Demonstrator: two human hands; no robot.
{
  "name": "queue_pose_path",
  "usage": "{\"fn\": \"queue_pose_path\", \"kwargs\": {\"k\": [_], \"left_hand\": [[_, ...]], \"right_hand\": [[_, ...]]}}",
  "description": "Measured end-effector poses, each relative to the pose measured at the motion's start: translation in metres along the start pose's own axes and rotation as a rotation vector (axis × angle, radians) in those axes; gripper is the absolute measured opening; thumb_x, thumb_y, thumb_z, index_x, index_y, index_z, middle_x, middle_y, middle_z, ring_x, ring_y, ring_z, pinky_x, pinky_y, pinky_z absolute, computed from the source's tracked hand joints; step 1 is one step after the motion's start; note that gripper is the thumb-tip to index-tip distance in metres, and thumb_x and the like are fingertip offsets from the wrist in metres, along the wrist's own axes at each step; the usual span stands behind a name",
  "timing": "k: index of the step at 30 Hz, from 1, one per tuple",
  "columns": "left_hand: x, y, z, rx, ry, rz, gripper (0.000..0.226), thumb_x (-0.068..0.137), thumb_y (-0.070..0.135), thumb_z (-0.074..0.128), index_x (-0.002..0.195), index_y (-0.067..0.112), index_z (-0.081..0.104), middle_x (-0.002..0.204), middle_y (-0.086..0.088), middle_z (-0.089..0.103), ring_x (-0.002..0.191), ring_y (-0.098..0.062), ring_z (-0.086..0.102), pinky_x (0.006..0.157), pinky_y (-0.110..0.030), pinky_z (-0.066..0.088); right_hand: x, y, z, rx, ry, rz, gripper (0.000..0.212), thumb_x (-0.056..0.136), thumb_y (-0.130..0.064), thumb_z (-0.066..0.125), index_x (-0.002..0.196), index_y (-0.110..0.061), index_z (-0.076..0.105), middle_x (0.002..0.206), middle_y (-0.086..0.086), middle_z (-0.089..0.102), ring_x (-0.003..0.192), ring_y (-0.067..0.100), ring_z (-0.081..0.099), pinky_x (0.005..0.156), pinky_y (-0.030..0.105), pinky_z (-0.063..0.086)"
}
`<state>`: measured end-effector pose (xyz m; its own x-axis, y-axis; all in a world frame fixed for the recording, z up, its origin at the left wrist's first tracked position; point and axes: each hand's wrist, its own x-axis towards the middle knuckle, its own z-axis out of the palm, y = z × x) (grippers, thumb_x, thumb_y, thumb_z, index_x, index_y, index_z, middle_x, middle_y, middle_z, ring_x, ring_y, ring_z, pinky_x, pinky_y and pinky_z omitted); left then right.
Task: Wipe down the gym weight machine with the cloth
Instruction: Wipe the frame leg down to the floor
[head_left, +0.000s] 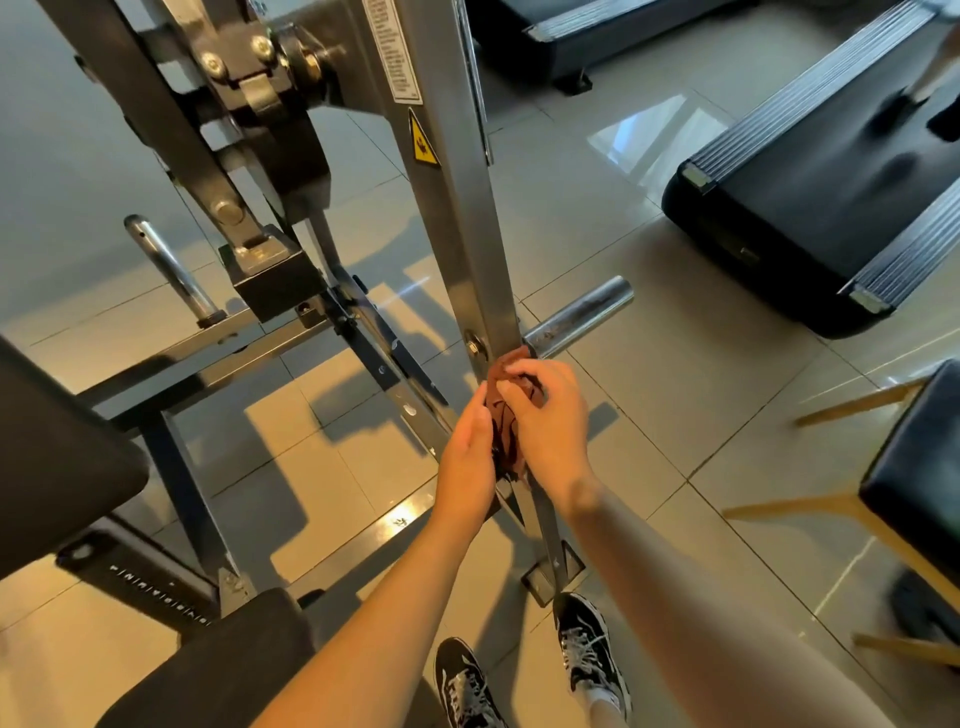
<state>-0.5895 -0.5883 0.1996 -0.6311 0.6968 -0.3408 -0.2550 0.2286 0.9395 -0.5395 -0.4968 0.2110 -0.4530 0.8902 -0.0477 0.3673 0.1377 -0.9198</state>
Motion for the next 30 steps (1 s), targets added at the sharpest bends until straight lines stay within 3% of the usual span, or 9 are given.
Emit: {"fn": "queue_pose_path", "kwargs": {"k": [3, 8, 11, 14, 21, 23, 25, 27, 30], "left_hand": [[0.002, -0.003, -0.003, 0.035, 0.038, 0.003, 0.04, 0.111, 0.034, 0.03, 0.146, 0.039, 0.049, 0.136, 0.021, 0.06, 0.124, 0.011, 0.051, 0.096, -0.006, 0.041], [0.003, -0.035, -0.009, 0.163, 0.025, -0.074, 0.039, 0.111, 0.028, 0.032, 0.115, 0.057, 0.058, 0.105, 0.033, 0.068, 0.105, 0.011, 0.061, 0.094, -0.02, 0.05], [0.0, -0.062, -0.013, 0.198, -0.032, -0.124, 0.036, 0.105, 0.05, 0.034, 0.132, 0.047, 0.058, 0.128, 0.013, 0.067, 0.122, -0.006, 0.059, 0.109, -0.043, 0.046], [-0.002, -0.079, -0.012, 0.144, 0.003, -0.138, 0.068, 0.091, 0.076, 0.031, 0.145, 0.04, 0.049, 0.143, 0.009, 0.058, 0.135, -0.01, 0.051, 0.116, -0.047, 0.039], [0.008, -0.059, 0.014, -0.001, 0.0, -0.083, 0.04, 0.111, 0.038, 0.03, 0.145, 0.036, 0.051, 0.139, 0.012, 0.061, 0.132, -0.008, 0.054, 0.108, -0.028, 0.045], [0.008, -0.067, 0.025, -0.002, 0.02, -0.11, 0.042, 0.111, 0.037, 0.031, 0.149, 0.032, 0.047, 0.146, 0.01, 0.053, 0.139, -0.007, 0.045, 0.099, -0.007, 0.04], [0.005, -0.073, 0.035, 0.005, 0.068, -0.129, 0.045, 0.11, 0.037, 0.031, 0.153, 0.029, 0.041, 0.155, 0.008, 0.042, 0.142, -0.004, 0.035, 0.099, -0.002, 0.032], [0.005, -0.077, 0.043, 0.002, 0.103, -0.137, 0.045, 0.11, 0.039, 0.032, 0.154, 0.031, 0.039, 0.158, 0.01, 0.039, 0.144, -0.005, 0.033, 0.108, -0.013, 0.03], [0.005, -0.078, 0.047, 0.031, 0.162, -0.132, 0.044, 0.109, 0.041, 0.034, 0.151, 0.034, 0.044, 0.153, 0.014, 0.044, 0.141, -0.002, 0.038, 0.101, -0.004, 0.032]], "right_hand": [[0.004, -0.011, 0.006, -0.008, 0.017, -0.12, 0.015, 0.094, -0.014, 0.069, 0.107, -0.022, 0.071, 0.113, -0.008, 0.056, 0.107, 0.0, 0.054, 0.086, 0.004, 0.042], [-0.016, 0.04, 0.01, -0.102, 0.015, -0.019, 0.019, 0.088, -0.004, 0.07, 0.096, -0.021, 0.073, 0.109, -0.004, 0.06, 0.105, -0.006, 0.054, 0.088, 0.009, 0.043], [-0.017, 0.049, 0.003, -0.092, -0.048, 0.114, 0.016, 0.091, -0.004, 0.07, 0.099, -0.019, 0.072, 0.114, 0.001, 0.059, 0.101, 0.001, 0.057, 0.077, 0.0, 0.041], [-0.009, 0.04, -0.005, -0.057, -0.057, 0.134, 0.015, 0.095, -0.014, 0.069, 0.103, -0.026, 0.069, 0.115, -0.006, 0.056, 0.102, 0.001, 0.057, 0.074, 0.002, 0.046], [0.005, 0.054, -0.003, -0.061, -0.046, -0.037, 0.016, 0.095, -0.014, 0.066, 0.106, -0.024, 0.069, 0.113, -0.008, 0.055, 0.106, -0.005, 0.053, 0.09, 0.009, 0.043], [0.004, 0.085, -0.009, -0.052, -0.091, 0.102, 0.017, 0.094, -0.011, 0.066, 0.101, -0.027, 0.068, 0.111, -0.009, 0.058, 0.103, 0.002, 0.059, 0.095, 0.028, 0.053], [0.005, 0.103, -0.016, -0.058, -0.169, 0.244, 0.017, 0.094, -0.013, 0.067, 0.098, -0.03, 0.067, 0.111, -0.006, 0.061, 0.102, 0.012, 0.064, 0.095, 0.043, 0.056], [0.011, 0.106, -0.023, -0.081, -0.212, 0.338, 0.016, 0.095, -0.015, 0.068, 0.098, -0.031, 0.068, 0.112, -0.003, 0.062, 0.105, 0.019, 0.065, 0.094, 0.045, 0.057], [0.021, 0.092, -0.037, -0.001, -0.182, 0.287, 0.014, 0.096, -0.017, 0.067, 0.106, -0.027, 0.068, 0.117, -0.001, 0.062, 0.107, 0.016, 0.064, 0.086, 0.031, 0.056]]}}
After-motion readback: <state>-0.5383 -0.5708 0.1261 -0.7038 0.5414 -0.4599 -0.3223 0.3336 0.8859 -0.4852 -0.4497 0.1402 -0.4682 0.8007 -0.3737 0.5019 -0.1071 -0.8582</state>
